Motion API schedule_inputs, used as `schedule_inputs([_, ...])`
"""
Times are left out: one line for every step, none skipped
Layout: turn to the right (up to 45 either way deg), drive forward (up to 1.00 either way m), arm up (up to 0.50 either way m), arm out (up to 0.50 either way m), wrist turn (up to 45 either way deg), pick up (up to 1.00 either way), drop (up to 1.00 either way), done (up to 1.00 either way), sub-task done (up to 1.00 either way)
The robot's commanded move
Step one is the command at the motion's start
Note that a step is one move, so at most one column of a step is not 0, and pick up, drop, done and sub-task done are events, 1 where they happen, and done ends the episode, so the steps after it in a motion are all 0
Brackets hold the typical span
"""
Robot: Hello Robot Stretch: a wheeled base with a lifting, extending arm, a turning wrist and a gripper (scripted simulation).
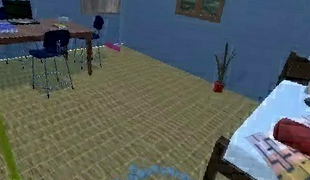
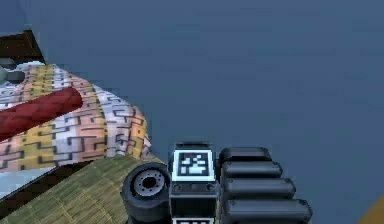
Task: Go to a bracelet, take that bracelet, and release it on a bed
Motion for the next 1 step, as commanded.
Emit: schedule_inputs([3.0,0.0,0.0,0.0,0.0,0.0,0.0,0.0,0.0])
